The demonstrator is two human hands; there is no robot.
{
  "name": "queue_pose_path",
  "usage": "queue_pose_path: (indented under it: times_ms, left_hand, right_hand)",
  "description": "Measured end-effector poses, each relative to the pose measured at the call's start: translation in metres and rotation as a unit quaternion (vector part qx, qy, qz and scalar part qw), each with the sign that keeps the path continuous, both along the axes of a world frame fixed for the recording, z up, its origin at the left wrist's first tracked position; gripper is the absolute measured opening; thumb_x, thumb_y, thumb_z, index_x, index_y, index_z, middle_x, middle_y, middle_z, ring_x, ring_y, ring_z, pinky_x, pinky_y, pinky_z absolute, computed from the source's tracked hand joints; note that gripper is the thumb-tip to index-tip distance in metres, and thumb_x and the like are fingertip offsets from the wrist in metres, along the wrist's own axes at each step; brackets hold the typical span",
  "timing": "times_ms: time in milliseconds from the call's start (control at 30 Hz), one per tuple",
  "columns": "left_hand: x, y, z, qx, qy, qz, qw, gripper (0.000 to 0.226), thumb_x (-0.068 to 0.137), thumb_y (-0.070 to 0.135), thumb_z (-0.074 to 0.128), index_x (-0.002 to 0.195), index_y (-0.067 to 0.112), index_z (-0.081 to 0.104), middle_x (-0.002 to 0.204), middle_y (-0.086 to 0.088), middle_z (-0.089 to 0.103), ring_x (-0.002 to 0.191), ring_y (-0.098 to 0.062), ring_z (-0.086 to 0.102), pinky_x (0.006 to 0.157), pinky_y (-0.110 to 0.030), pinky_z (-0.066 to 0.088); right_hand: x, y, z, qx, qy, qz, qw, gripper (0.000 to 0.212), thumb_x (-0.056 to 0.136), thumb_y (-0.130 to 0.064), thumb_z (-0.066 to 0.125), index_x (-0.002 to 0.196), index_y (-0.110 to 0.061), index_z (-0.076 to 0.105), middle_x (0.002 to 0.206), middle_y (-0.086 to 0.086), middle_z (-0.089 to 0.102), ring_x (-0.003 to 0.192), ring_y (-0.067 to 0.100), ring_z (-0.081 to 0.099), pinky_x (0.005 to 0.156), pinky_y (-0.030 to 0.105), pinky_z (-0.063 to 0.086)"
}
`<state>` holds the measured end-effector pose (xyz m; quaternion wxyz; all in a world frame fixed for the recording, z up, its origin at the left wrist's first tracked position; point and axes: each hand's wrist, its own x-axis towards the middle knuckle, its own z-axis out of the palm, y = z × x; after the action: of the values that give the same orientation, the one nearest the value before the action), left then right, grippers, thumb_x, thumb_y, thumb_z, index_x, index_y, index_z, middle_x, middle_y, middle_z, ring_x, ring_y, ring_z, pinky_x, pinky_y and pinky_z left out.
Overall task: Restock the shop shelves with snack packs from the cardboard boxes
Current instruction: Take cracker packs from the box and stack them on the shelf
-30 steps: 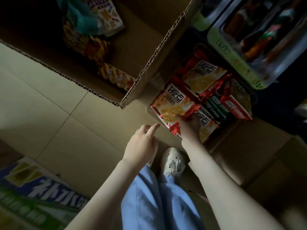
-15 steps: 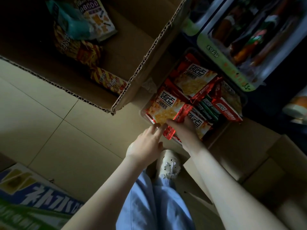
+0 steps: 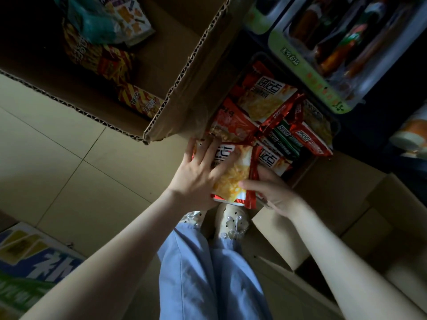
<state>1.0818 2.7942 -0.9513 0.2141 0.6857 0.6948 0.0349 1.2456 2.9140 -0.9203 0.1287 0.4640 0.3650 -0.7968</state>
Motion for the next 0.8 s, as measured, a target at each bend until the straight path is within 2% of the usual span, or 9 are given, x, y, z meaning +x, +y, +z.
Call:
queue_pose_path:
  times_ms: [67,133,167,233,267,333,433,667,800]
  left_hand:
    - [0.000,-0.003,-0.003,-0.017,-0.008,0.013,1.000,0.101,0.061,0.072,0.044,0.148,0.021,0.033,0.125,-0.032,0.049,0.118,-0.047,0.048,0.107,-0.066,0.025]
    - [0.001,-0.009,-0.004,-0.040,-0.020,0.042,0.998,0.099,0.060,0.071,0.039,0.146,0.020,0.034,0.116,-0.032,0.052,0.110,-0.047,0.051,0.105,-0.069,0.026]
    - [0.002,-0.014,-0.006,-0.054,-0.018,0.059,0.997,0.100,0.059,0.070,0.038,0.145,0.020,0.035,0.113,-0.032,0.052,0.107,-0.046,0.052,0.104,-0.069,0.026]
    - [0.003,-0.026,-0.009,-0.086,0.004,0.092,0.992,0.103,0.057,0.074,0.046,0.143,0.017,0.039,0.112,-0.031,0.052,0.106,-0.046,0.052,0.104,-0.070,0.026]
    - [0.004,-0.032,-0.011,-0.100,0.019,0.106,0.989,0.106,0.055,0.074,0.055,0.142,0.017,0.039,0.113,-0.032,0.052,0.106,-0.046,0.052,0.103,-0.070,0.027]
    - [0.005,-0.041,-0.015,-0.110,0.037,0.124,0.986,0.114,0.047,0.070,0.071,0.142,0.018,0.037,0.116,-0.033,0.051,0.106,-0.047,0.051,0.102,-0.069,0.029]
    - [0.004,-0.046,-0.020,-0.092,0.053,0.116,0.988,0.116,0.045,0.067,0.077,0.143,0.019,0.039,0.117,-0.035,0.050,0.105,-0.047,0.050,0.099,-0.064,0.037]
    - [0.004,-0.044,-0.011,-0.079,0.059,0.119,0.988,0.111,0.048,0.067,0.076,0.142,0.018,0.044,0.117,-0.035,0.050,0.104,-0.047,0.051,0.098,-0.060,0.039]
    - [0.002,-0.046,-0.001,-0.068,0.064,0.115,0.989,0.109,0.049,0.067,0.075,0.142,0.017,0.046,0.117,-0.036,0.051,0.105,-0.048,0.051,0.097,-0.061,0.040]
  right_hand:
    - [-0.001,0.002,0.000,0.005,0.001,0.006,1.000,0.049,0.081,-0.014,0.071,0.125,-0.026,0.054,0.124,0.000,0.065,0.118,0.017,0.059,0.093,0.025,0.050]
    - [0.000,0.002,-0.004,0.118,-0.068,0.012,0.991,0.048,0.089,-0.027,0.063,0.134,-0.031,0.047,0.139,-0.001,0.052,0.130,0.019,0.047,0.095,0.025,0.046]
    - [0.004,0.003,-0.012,0.247,-0.143,0.068,0.956,0.058,0.089,-0.037,0.062,0.142,-0.032,0.038,0.148,0.000,0.039,0.137,0.021,0.035,0.102,0.034,0.040]
    - [0.017,0.006,-0.031,0.467,-0.249,0.294,0.796,0.090,0.082,-0.055,0.066,0.152,-0.032,0.014,0.159,0.003,0.013,0.145,0.026,0.010,0.114,0.048,0.018]
    - [0.023,0.006,-0.039,0.496,-0.252,0.382,0.738,0.105,0.077,-0.058,0.068,0.153,-0.033,0.000,0.161,0.005,0.001,0.146,0.027,-0.001,0.117,0.052,0.009]
    - [0.032,0.002,-0.054,0.488,-0.246,0.479,0.687,0.129,0.068,-0.064,0.073,0.148,-0.034,-0.024,0.159,0.009,-0.019,0.145,0.032,-0.018,0.115,0.058,-0.004]
    - [0.035,0.000,-0.069,0.487,-0.249,0.506,0.667,0.144,0.058,-0.070,0.075,0.141,-0.033,-0.036,0.156,0.012,-0.027,0.143,0.038,-0.022,0.108,0.062,-0.011]
    - [0.040,0.004,-0.068,0.529,-0.228,0.501,0.646,0.141,0.050,-0.067,0.081,0.148,-0.035,-0.016,0.157,0.015,-0.001,0.142,0.040,0.008,0.108,0.070,0.018]
    - [0.038,0.009,-0.072,0.506,-0.225,0.512,0.657,0.141,0.057,-0.067,0.078,0.142,-0.039,-0.031,0.157,0.013,-0.016,0.144,0.038,-0.011,0.112,0.067,0.009]
